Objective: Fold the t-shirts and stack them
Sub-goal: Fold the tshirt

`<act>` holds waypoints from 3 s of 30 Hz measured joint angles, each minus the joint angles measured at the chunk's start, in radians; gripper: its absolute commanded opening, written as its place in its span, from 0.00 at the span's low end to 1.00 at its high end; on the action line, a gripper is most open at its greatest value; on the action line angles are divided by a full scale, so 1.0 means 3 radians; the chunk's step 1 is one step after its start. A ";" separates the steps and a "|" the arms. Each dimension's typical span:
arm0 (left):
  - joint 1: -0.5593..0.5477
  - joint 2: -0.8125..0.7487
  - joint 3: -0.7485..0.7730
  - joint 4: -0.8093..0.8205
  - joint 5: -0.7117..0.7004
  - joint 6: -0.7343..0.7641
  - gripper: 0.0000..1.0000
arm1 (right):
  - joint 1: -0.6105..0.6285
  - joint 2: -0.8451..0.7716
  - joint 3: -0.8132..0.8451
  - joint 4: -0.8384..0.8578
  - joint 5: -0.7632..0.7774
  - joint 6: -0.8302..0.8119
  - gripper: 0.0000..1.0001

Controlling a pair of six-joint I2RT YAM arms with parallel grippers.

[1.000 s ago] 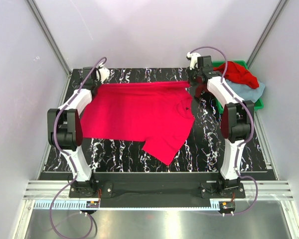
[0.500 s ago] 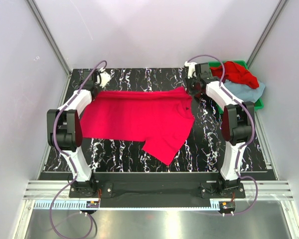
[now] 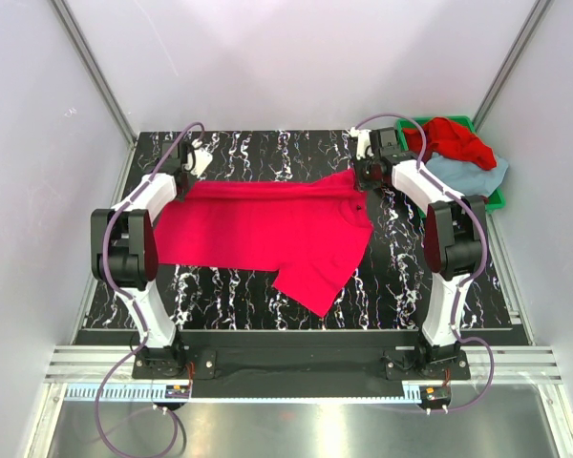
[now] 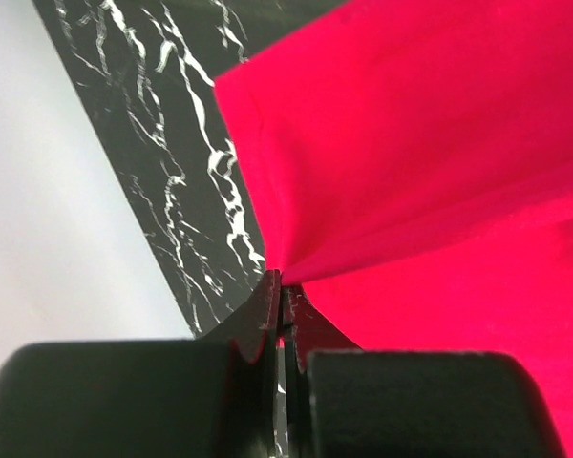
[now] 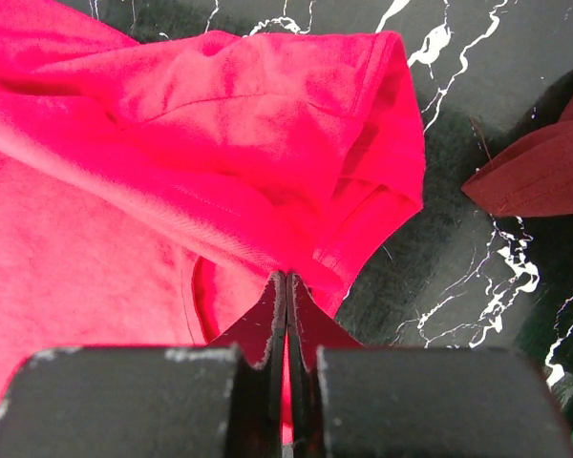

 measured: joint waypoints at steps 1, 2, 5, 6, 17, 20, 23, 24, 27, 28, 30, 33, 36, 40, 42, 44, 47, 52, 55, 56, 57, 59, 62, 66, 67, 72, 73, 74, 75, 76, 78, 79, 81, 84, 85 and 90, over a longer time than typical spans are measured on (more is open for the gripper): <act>0.0000 0.0001 0.0000 -0.0024 0.0004 -0.0009 0.00 | 0.0001 0.0000 -0.0001 -0.0001 -0.0001 0.0001 0.00; 0.0000 0.0006 0.0000 -0.0046 0.0010 -0.0023 0.00 | 0.0004 0.0000 -0.0001 -0.0003 -0.0003 0.0003 0.00; 0.0000 0.0045 0.0001 -0.0106 0.0017 -0.0037 0.02 | 0.0009 0.0000 -0.0003 -0.0008 -0.0024 0.0006 0.00; 0.0000 0.0060 0.0001 -0.0121 0.0020 -0.0042 0.02 | 0.0013 0.0000 -0.0003 -0.0013 -0.0025 0.0011 0.00; 0.0000 0.0123 0.0001 -0.0295 0.0047 -0.0135 0.19 | 0.0052 0.0000 -0.0022 -0.0125 -0.0088 0.0014 0.06; 0.0001 0.0123 0.0000 -0.0314 0.0048 -0.0145 0.32 | 0.0057 0.0000 -0.0024 -0.0211 -0.0116 0.0017 0.12; 0.0004 0.0123 -0.0005 -0.0340 0.0050 -0.0169 0.42 | 0.0060 -0.0009 -0.0080 -0.0267 -0.0117 0.0014 0.20; 0.0004 0.0123 -0.0008 -0.0352 0.0050 -0.0178 0.44 | 0.0060 -0.0013 -0.0106 -0.0276 -0.0117 0.0010 0.22; 0.0008 0.0123 -0.0008 -0.0393 0.0057 -0.0209 0.52 | 0.0060 -0.0038 -0.0178 -0.0341 -0.0113 -0.0003 0.31; 0.0009 0.0123 -0.0008 -0.0407 0.0062 -0.0209 0.54 | 0.0060 -0.0050 -0.0192 -0.0375 -0.0113 -0.0013 0.31; 0.0010 0.0122 -0.0008 -0.0445 0.0072 -0.0221 0.58 | 0.0060 -0.0078 -0.0193 -0.0435 -0.0111 -0.0027 0.32; 0.0010 0.0090 0.0003 -0.0493 0.0103 -0.0245 0.67 | 0.0061 -0.0160 -0.0188 -0.0477 -0.0109 -0.0039 0.34; 0.0010 0.0069 0.0165 -0.0638 0.0177 -0.0328 0.76 | 0.0061 -0.0229 -0.0081 -0.0538 -0.0111 -0.0041 0.34; 0.0010 0.0069 0.0615 -0.0818 0.0328 -0.0504 0.76 | 0.0061 -0.0212 0.0247 -0.0565 -0.0112 -0.0042 0.34; 0.0009 0.0085 0.0870 -0.0908 0.0354 -0.0599 0.75 | 0.0061 -0.0151 0.0479 -0.0586 -0.0114 -0.0042 0.34; 0.0014 0.0103 0.1031 -0.0974 0.0364 -0.0683 0.72 | 0.0061 -0.0075 0.0668 -0.0572 -0.0132 -0.0039 0.34; 0.0034 0.0118 0.1085 -0.1179 0.0427 -0.0799 0.69 | 0.0062 0.0132 0.0994 -0.0596 -0.0207 -0.0028 0.34; 0.0262 0.0273 0.1221 -0.1817 0.0973 -0.1191 0.62 | 0.0062 0.0565 0.1452 -0.0675 -0.0289 0.0033 0.33; 0.0467 0.0235 0.1036 -0.1989 0.1279 -0.1345 0.62 | 0.0064 0.0717 0.1517 -0.0736 -0.0320 0.0067 0.32; 0.0528 0.0226 0.0974 -0.2056 0.1347 -0.1376 0.62 | 0.0064 0.0754 0.1520 -0.0772 -0.0354 0.0078 0.31; 0.0566 0.0224 0.0924 -0.2115 0.1406 -0.1405 0.62 | 0.0064 0.0779 0.1520 -0.0804 -0.0376 0.0084 0.31; 0.0603 0.0230 0.0867 -0.2211 0.1516 -0.1441 0.62 | 0.0064 0.0816 0.1518 -0.0846 -0.0408 0.0090 0.31; 0.0626 0.0289 0.0890 -0.2267 0.1671 -0.1456 0.62 | 0.0064 0.0825 0.1506 -0.0858 -0.0451 0.0107 0.31; 0.0670 0.0537 0.1068 -0.2282 0.1798 -0.1469 0.61 | 0.0064 0.0825 0.1494 -0.0856 -0.0487 0.0117 0.31; 0.0701 0.0612 0.1120 -0.2274 0.1813 -0.1479 0.61 | 0.0064 0.0825 0.1480 -0.0849 -0.0490 0.0114 0.31; 0.0907 0.0890 0.1283 -0.2266 0.1829 -0.1488 0.61 | 0.0065 0.0852 0.1364 -0.0830 -0.0492 0.0112 0.31; 0.0946 0.0917 0.1311 -0.2272 0.1829 -0.1489 0.61 | 0.0066 0.0870 0.1349 -0.0828 -0.0491 0.0113 0.31; 0.0983 0.0946 0.1345 -0.2275 0.1829 -0.1488 0.61 | 0.0066 0.0886 0.1328 -0.0825 -0.0491 0.0113 0.31; 0.1019 0.0975 0.1387 -0.2275 0.1827 -0.1489 0.61 | 0.0066 0.0899 0.1298 -0.0827 -0.0488 0.0113 0.31; 0.1052 0.0998 0.1433 -0.2272 0.1826 -0.1489 0.60 | 0.0066 0.0917 0.1274 -0.0832 -0.0486 0.0112 0.31; 0.1087 0.1049 0.1531 -0.2266 0.1826 -0.1489 0.61 | 0.0066 0.0973 0.1266 -0.0830 -0.0477 0.0102 0.31; 0.1092 0.1069 0.1563 -0.2262 0.1827 -0.1488 0.60 | 0.0066 0.0994 0.1266 -0.0829 -0.0472 0.0098 0.31; 0.1090 0.1122 0.1630 -0.2261 0.1836 -0.1489 0.60 | 0.0066 0.1052 0.1265 -0.0829 -0.0458 0.0085 0.31; 0.1081 0.1218 0.1708 -0.2260 0.1848 -0.1489 0.56 | 0.0070 0.1102 0.1261 -0.0830 -0.0450 0.0075 0.31; 0.1076 0.1255 0.1728 -0.2260 0.1851 -0.1489 0.55 | 0.0074 0.1105 0.1259 -0.0832 -0.0449 0.0074 0.31; 0.1069 0.1419 0.1781 -0.2272 0.1858 -0.1488 0.44 | 0.0102 0.1105 0.1249 -0.0829 -0.0448 0.0071 0.31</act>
